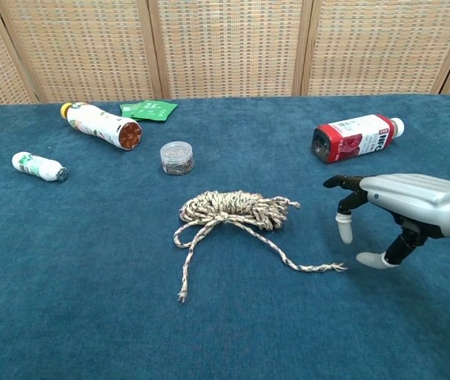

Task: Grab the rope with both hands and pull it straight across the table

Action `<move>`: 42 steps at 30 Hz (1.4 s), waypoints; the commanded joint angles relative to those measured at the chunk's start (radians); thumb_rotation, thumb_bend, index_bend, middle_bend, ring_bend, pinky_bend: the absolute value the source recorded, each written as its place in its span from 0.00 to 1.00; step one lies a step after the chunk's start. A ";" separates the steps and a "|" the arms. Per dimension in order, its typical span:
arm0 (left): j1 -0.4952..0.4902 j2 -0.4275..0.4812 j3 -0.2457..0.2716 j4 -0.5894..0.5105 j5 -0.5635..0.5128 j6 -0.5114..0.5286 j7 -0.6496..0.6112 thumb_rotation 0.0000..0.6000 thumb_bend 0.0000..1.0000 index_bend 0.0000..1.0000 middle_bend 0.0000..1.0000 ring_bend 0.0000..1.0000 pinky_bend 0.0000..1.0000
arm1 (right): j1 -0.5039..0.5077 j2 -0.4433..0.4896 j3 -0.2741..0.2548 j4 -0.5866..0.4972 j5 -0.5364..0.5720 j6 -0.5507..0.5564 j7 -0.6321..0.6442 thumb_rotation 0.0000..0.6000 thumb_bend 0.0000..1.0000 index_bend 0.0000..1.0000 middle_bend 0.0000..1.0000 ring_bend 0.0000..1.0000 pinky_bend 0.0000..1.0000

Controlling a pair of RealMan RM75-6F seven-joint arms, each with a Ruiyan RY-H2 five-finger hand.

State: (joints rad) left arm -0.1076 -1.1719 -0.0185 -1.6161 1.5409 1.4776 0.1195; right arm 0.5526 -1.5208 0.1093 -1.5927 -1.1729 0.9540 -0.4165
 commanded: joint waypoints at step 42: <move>-0.006 -0.003 0.000 -0.006 -0.009 -0.011 0.008 1.00 0.00 0.00 0.00 0.00 0.00 | 0.080 -0.116 -0.028 0.102 0.110 -0.022 -0.063 1.00 0.44 0.63 0.00 0.00 0.00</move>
State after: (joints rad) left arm -0.1133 -1.1741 -0.0189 -1.6222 1.5315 1.4673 0.1270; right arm 0.6327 -1.6354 0.0816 -1.4930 -1.0597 0.9293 -0.4818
